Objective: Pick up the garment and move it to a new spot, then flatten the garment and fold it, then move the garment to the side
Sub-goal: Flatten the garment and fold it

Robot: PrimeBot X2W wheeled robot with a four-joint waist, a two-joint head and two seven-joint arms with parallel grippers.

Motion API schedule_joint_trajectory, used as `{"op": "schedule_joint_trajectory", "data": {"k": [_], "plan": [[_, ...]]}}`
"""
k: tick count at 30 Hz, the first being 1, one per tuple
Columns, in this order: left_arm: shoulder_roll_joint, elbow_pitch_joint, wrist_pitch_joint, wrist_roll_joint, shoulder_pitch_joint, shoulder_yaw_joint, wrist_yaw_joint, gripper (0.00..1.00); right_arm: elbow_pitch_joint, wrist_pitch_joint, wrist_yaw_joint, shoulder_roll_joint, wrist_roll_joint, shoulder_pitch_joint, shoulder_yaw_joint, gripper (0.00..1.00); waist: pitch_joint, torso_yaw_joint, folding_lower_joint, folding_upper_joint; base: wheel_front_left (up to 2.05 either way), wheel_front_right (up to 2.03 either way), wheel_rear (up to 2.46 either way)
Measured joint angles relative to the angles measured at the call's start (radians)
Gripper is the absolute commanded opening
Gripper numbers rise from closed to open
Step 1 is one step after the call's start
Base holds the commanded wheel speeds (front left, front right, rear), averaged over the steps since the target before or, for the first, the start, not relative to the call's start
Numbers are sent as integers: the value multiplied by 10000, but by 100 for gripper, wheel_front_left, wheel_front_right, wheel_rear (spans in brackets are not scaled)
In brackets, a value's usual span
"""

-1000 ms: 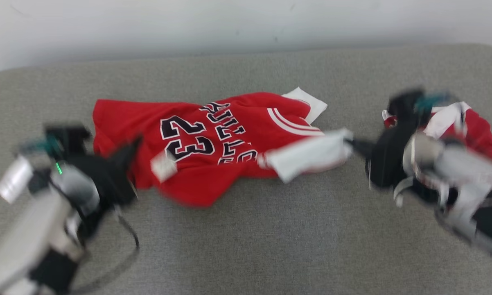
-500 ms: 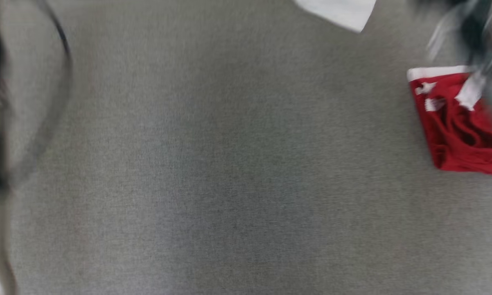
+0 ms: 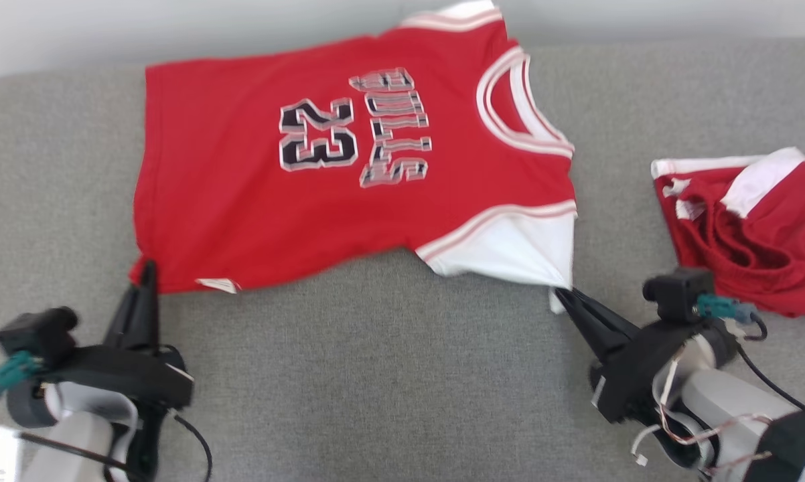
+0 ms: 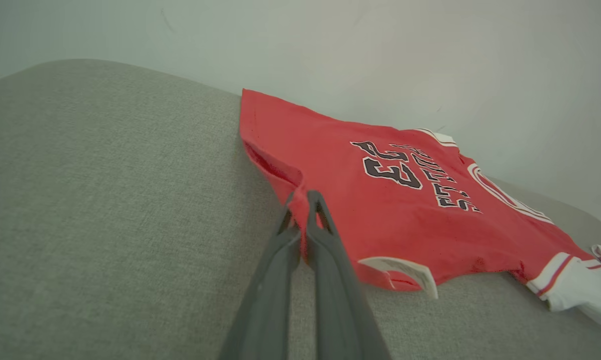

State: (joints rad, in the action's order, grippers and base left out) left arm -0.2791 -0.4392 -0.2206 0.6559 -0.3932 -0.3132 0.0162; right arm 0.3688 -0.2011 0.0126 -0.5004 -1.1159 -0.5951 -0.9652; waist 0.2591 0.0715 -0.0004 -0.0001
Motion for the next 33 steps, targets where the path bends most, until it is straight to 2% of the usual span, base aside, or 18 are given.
{"op": "schedule_joint_trajectory", "data": {"k": [4, 10, 14, 18, 26, 33], "plan": [[-134, -61, 2, -777, 113, -759, -98, 0, 161, 123, 458, -372, 420, 177, -328, 0, -571, -11, 2, 1, 0, 0, 0], [-82, 153, 2, -1016, 1065, -1139, -389, 0, -127, 337, 765, -376, 420, 779, -516, 0, -1434, 9, 2, 0, 0, 0, 0], [-125, 349, 0, -984, 1623, -1009, -552, 0, -493, 314, 867, -560, 63, 1519, -385, 0, -1968, 25, 1, 0, 0, 0, 0], [-433, 362, 6, -782, 2313, -744, -784, 0, -752, 249, 976, -909, -213, 2132, -190, 0, -2422, 31, 2, -1, 0, 0, 0], [-476, 573, 245, -685, 3358, -802, -897, 0, -1459, 343, 1106, -1248, -894, 3501, -96, 0, -2964, -110, 2, -1, 0, 0, 0], [-362, 654, 533, -671, 3619, -909, -1037, 0, -1733, 619, 1110, -1181, -1160, 4151, -286, 0, -3022, -147, 3, -1, 0, 0, 0]]}}
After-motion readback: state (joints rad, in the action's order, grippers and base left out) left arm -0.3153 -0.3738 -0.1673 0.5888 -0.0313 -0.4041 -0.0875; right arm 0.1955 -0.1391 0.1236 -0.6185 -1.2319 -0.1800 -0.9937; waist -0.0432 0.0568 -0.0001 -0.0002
